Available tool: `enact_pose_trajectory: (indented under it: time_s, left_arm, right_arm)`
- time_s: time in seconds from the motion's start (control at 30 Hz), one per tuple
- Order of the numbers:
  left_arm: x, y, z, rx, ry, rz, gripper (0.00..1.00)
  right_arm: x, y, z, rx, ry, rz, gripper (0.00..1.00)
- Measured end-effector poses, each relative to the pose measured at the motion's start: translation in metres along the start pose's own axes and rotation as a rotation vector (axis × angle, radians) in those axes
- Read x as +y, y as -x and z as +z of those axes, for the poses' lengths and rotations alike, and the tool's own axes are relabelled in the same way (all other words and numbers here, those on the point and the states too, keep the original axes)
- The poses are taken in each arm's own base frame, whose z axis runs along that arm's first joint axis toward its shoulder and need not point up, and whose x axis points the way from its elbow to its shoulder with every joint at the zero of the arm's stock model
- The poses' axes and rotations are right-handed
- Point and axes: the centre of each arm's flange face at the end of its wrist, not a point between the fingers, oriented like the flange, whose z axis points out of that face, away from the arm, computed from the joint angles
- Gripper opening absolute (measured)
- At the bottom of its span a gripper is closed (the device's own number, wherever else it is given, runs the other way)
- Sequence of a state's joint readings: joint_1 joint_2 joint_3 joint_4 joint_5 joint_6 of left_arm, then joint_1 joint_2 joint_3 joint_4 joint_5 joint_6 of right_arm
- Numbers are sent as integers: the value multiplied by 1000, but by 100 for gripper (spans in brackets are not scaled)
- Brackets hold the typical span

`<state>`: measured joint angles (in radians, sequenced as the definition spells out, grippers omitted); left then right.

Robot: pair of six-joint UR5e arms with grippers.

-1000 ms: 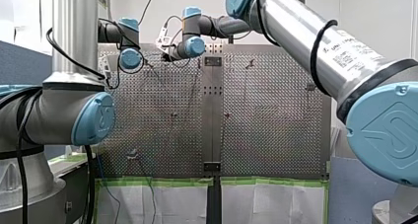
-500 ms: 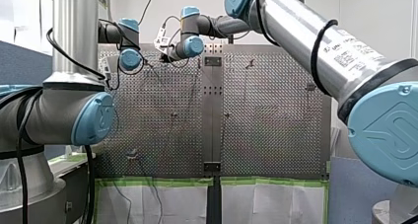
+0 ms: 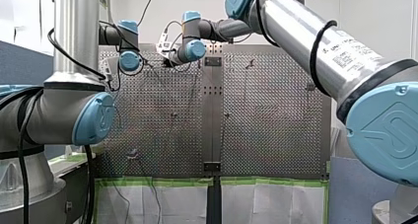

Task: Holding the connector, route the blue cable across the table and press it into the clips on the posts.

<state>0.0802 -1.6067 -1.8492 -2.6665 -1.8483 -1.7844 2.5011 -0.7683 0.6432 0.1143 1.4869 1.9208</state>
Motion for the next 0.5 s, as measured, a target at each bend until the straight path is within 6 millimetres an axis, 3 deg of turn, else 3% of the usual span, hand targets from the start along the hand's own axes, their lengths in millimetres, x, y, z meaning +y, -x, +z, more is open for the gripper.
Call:
enact_pose_trajectory:
  time_s: [0.27,0.5]
  left_arm:
    - [3,-17,17,-1,-39,-9,0]
    - [6,-10,34,-49,-57,-26,0]
  right_arm:
    - [11,-3,2,5,10,-2,0]
    - [24,-7,3,11,21,-7,0]
